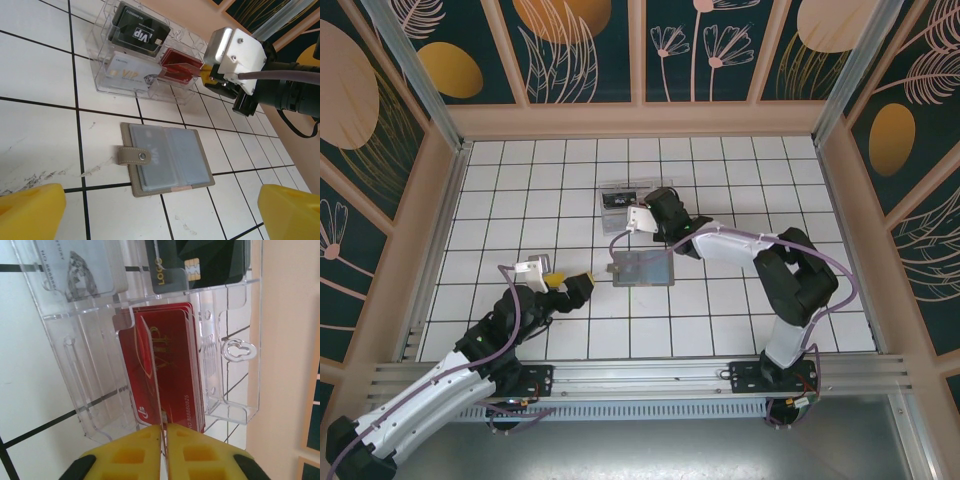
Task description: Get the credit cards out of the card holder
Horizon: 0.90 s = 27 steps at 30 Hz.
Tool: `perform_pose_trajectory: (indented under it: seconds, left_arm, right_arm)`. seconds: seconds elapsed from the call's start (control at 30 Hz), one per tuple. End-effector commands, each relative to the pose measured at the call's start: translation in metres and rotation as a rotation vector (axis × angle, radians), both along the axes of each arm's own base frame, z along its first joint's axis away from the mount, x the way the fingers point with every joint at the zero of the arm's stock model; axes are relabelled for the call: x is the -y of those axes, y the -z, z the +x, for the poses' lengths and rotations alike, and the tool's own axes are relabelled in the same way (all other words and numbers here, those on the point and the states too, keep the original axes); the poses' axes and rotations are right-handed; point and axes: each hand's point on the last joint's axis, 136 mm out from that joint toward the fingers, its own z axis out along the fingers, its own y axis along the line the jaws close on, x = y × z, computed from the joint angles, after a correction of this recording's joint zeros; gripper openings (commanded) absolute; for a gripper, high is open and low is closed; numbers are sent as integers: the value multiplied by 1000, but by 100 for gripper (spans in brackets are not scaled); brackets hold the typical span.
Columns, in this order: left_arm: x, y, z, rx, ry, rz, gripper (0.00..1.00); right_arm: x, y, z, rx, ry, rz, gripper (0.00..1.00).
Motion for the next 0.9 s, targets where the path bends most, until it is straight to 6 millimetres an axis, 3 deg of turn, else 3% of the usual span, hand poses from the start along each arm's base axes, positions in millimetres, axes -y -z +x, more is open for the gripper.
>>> perform_pose_trajectory:
  seconds: [0.0, 0.23, 0.37, 0.5, 0.7, 0.87]
  left_arm:
    - [-4, 6, 1, 2, -12, 29, 98]
    - [-4, 7, 0, 0, -8, 29, 98]
    - [-4, 7, 0, 1, -6, 30, 99]
    - [-3, 7, 0, 2, -2, 28, 99]
    - [-2, 7, 1, 0, -1, 27, 99]
    - [1, 9, 4, -25, -6, 31, 99]
  right_arm:
    - [0, -17, 23, 71, 80, 53, 27]
    - [0, -28, 42, 134, 139, 80, 27]
    - [0, -29, 42, 132, 145, 90, 28]
    - [0, -49, 41, 151, 178, 170, 30]
    - [2, -95, 33, 103, 350, 474, 30]
    - [9, -115, 12, -7, 505, 781, 35]
